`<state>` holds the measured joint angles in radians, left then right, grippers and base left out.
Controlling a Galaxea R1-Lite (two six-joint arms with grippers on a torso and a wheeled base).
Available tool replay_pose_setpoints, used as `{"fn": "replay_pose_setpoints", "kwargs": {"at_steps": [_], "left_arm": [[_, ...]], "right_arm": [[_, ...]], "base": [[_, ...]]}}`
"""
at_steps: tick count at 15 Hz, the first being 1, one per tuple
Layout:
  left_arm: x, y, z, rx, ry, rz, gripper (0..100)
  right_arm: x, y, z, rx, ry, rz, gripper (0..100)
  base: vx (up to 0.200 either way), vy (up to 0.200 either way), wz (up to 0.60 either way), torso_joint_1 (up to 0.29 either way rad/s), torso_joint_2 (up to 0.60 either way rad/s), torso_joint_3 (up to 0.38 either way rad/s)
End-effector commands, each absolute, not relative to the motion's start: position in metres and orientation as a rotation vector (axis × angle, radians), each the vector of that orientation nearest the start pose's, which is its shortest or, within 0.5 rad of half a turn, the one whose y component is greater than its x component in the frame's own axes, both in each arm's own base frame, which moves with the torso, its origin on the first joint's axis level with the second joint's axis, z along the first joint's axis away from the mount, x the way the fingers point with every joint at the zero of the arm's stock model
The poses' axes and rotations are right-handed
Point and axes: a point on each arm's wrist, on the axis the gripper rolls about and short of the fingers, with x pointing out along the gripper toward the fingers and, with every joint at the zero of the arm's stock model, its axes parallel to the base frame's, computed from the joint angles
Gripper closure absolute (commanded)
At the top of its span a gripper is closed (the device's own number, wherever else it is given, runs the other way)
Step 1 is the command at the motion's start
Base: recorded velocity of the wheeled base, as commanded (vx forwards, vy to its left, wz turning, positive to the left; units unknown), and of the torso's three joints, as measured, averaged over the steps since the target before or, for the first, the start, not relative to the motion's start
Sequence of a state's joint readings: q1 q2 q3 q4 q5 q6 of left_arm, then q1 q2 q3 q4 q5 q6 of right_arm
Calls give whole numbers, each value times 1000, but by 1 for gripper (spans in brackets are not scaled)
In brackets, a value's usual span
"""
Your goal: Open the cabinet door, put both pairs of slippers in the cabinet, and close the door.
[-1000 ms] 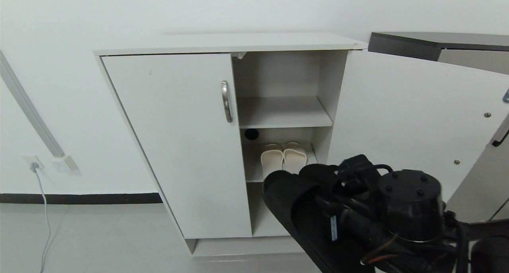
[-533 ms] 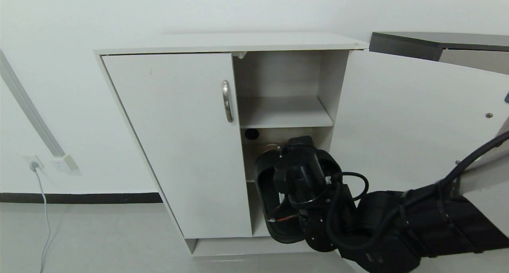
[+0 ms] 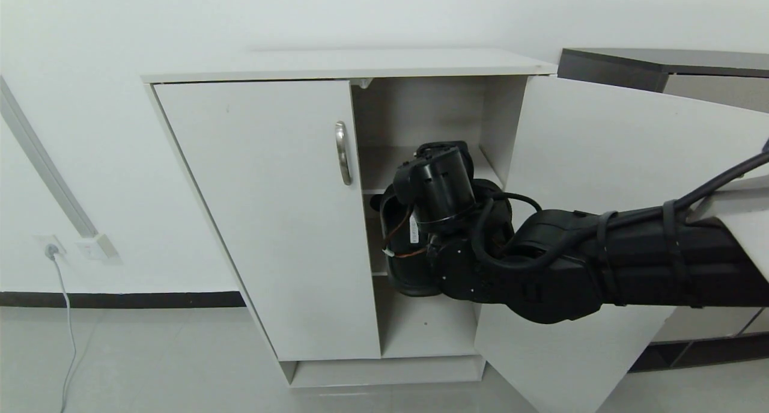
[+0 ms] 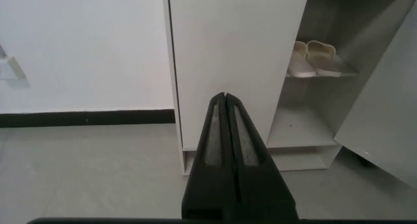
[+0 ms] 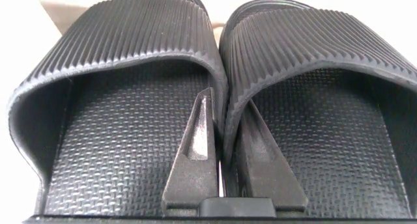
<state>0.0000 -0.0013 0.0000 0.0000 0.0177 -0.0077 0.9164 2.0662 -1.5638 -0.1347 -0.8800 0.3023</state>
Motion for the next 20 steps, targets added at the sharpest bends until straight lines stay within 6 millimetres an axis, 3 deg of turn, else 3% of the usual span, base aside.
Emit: {"fn": "replay_pose_setpoints", "kwargs": {"at_steps": [1,7,20], "left_arm": [[-23,0,75,-8,0,18,100],[-23,0,75,-9,0,20,100],[-23,0,75,-9,0,18,100]], "right_arm": [[270,323,215,23,224,1,100],[270,324,213,15,229,2,100],[269,325,205,2,241,1,100]], "base": [[0,0,0,0,0,0],[0,0,0,0,0,0],[200,0,0,0,2,1]]}}
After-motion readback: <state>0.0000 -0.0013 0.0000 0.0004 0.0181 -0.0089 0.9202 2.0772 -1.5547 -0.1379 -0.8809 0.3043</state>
